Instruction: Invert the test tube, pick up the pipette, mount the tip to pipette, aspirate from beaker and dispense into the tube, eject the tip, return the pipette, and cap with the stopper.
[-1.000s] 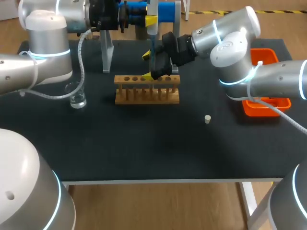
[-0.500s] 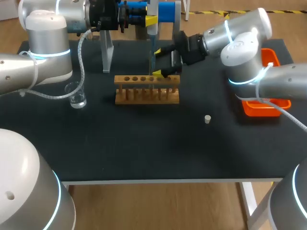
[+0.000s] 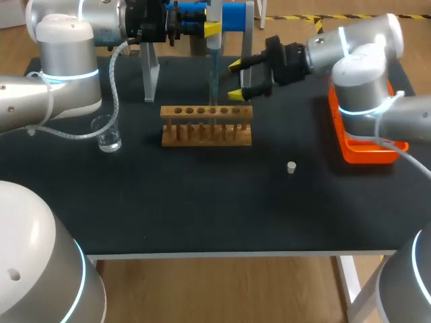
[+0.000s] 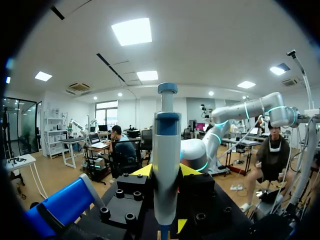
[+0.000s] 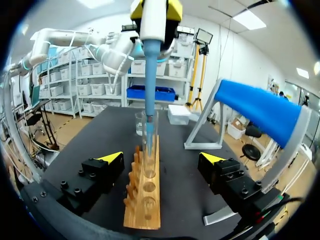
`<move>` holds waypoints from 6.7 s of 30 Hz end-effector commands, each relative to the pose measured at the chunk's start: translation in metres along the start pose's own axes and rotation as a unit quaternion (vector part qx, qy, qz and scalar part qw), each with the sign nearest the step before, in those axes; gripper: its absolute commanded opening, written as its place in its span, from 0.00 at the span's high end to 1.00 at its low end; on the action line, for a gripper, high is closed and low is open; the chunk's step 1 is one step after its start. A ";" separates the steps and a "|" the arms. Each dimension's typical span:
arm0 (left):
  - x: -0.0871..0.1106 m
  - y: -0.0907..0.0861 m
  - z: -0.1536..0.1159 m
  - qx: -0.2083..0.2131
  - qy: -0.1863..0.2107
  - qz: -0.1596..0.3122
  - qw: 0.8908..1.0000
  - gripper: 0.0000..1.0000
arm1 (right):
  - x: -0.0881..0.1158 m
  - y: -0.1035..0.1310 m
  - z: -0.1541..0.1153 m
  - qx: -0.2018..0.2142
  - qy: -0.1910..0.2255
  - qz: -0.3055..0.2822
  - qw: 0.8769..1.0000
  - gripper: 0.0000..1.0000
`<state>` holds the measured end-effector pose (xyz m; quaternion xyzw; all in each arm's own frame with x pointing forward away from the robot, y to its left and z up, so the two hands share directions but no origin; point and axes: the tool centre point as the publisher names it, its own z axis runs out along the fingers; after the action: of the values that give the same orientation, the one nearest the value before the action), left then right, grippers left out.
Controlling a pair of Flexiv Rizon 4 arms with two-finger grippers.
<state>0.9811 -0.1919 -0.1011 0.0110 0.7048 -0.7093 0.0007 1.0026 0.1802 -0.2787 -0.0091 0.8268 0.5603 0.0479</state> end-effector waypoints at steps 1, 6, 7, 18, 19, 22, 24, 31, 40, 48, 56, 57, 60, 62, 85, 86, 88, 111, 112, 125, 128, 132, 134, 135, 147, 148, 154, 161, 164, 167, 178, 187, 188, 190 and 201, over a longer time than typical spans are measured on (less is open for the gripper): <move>-0.001 0.000 0.000 0.000 0.000 0.000 1.000 1.00 | 0.010 0.009 -0.031 -0.020 -0.009 0.003 1.000 0.00; -0.001 0.000 0.000 0.000 0.000 0.000 1.000 1.00 | 0.017 0.033 -0.062 -0.039 -0.028 0.001 0.999 0.00; -0.001 0.000 0.000 0.000 0.000 0.000 1.000 1.00 | 0.018 0.038 -0.068 -0.041 -0.035 0.001 0.999 0.00; -0.001 0.000 0.000 0.000 0.000 0.000 1.000 1.00 | 0.025 0.089 -0.119 -0.080 -0.081 -0.002 0.994 0.00; -0.001 0.000 0.000 0.000 0.000 0.000 1.000 1.00 | 0.025 0.093 -0.122 -0.080 -0.082 -0.002 0.993 0.00; -0.001 0.000 0.000 0.000 0.000 0.000 1.000 1.00 | 0.027 0.108 -0.129 -0.085 -0.090 0.003 0.992 0.00; -0.001 0.000 0.000 0.000 0.000 0.000 1.000 1.00 | 0.029 0.120 -0.135 -0.090 -0.096 0.000 0.991 0.00; -0.001 0.000 0.000 0.000 0.000 0.000 1.000 1.00 | 0.032 0.160 -0.146 -0.100 -0.106 -0.009 0.989 0.00; -0.001 0.000 0.000 0.000 0.000 0.000 1.000 1.00 | 0.031 0.198 -0.150 -0.123 -0.105 -0.014 0.987 0.83; -0.001 0.000 0.000 0.000 0.000 0.000 1.000 1.00 | 0.027 0.224 -0.145 -0.135 -0.093 0.003 0.986 1.00; -0.001 0.000 0.000 0.000 0.000 0.000 1.000 1.00 | 0.023 0.251 -0.133 -0.148 -0.064 0.016 0.987 1.00; -0.001 0.000 0.000 0.000 0.000 0.000 1.000 1.00 | 0.022 0.254 -0.131 -0.148 -0.063 0.017 0.987 1.00; -0.001 0.000 0.000 0.000 0.000 0.000 1.000 1.00 | 0.021 0.262 -0.126 -0.149 -0.054 0.025 0.987 1.00; -0.001 0.000 0.000 0.000 0.000 0.000 1.000 1.00 | 0.020 0.266 -0.122 -0.150 -0.047 0.035 0.987 1.00; -0.001 0.000 0.000 0.000 0.000 0.000 1.000 1.00 | 0.024 0.274 -0.074 -0.175 0.050 0.022 0.983 1.00; -0.001 0.000 0.000 0.000 0.000 0.000 1.000 1.00 | 0.024 0.274 -0.073 -0.176 0.050 0.021 0.983 1.00; -0.001 0.000 0.000 0.000 0.000 0.000 1.000 1.00 | 0.023 0.274 -0.071 -0.177 0.051 0.020 0.983 1.00; -0.001 0.000 0.000 0.000 0.000 0.000 1.000 1.00 | -0.003 0.281 -0.054 -0.162 0.057 0.000 0.985 1.00; -0.001 0.000 0.000 0.000 0.000 0.000 1.000 1.00 | -0.003 0.281 -0.053 -0.161 0.058 0.001 0.985 1.00; -0.001 0.000 0.000 0.000 0.000 0.000 1.000 1.00 | -0.008 0.274 -0.045 -0.151 0.065 0.011 0.986 1.00; -0.001 0.000 0.000 0.000 0.000 0.000 1.000 1.00 | -0.009 0.273 -0.044 -0.148 0.064 0.013 0.987 1.00; -0.001 0.000 0.000 0.000 0.000 0.000 1.000 1.00 | -0.010 0.272 -0.042 -0.145 0.064 0.015 0.987 1.00; -0.001 0.000 0.000 0.000 0.000 0.000 1.000 1.00 | -0.010 0.271 -0.041 -0.145 0.065 0.016 0.987 1.00; -0.001 0.000 0.000 0.000 0.000 0.000 1.000 1.00 | -0.010 0.271 -0.041 -0.144 0.065 0.016 0.987 1.00; -0.001 0.000 0.000 0.000 0.000 0.000 1.000 1.00 | -0.007 0.259 -0.038 -0.139 0.069 0.028 0.987 1.00; -0.001 0.000 0.000 0.000 0.000 0.000 1.000 1.00 | -0.006 0.258 -0.038 -0.139 0.069 0.029 0.987 1.00; -0.001 0.000 0.000 0.000 0.000 0.000 1.000 1.00 | -0.003 0.248 -0.036 -0.136 0.071 0.037 0.987 1.00; -0.001 0.000 0.000 0.000 0.000 0.000 1.000 1.00 | -0.001 0.240 -0.034 -0.132 0.074 0.045 0.988 1.00; -0.001 0.000 0.000 0.000 0.000 0.000 1.000 1.00 | -0.001 0.239 -0.033 -0.131 0.074 0.045 0.987 1.00; -0.001 0.000 0.000 0.000 0.000 0.000 1.000 1.00 | -0.002 0.241 -0.034 -0.134 0.072 0.042 0.987 1.00; -0.001 0.000 0.000 0.000 0.000 0.000 1.000 1.00 | -0.002 0.276 -0.065 -0.156 0.048 0.000 0.987 0.51; -0.001 0.000 0.000 0.000 0.000 0.000 1.000 1.00 | 0.010 0.265 -0.101 -0.160 0.031 -0.007 0.987 0.00; -0.001 0.000 0.000 0.000 0.000 0.000 1.000 1.00 | 0.012 0.262 -0.105 -0.159 0.028 -0.009 0.987 0.00; -0.001 0.000 0.000 0.000 0.000 0.000 1.000 1.00 | 0.016 0.255 -0.114 -0.156 0.022 -0.012 0.987 0.00; -0.001 0.000 0.000 0.000 0.000 0.000 1.000 1.00 | 0.039 0.186 -0.134 -0.122 0.008 -0.028 0.992 0.00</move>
<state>0.9814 -0.1923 -0.1016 0.0110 0.7044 -0.7098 0.0009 0.9503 0.1361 -0.0469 -0.0469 0.7548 0.6523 0.0507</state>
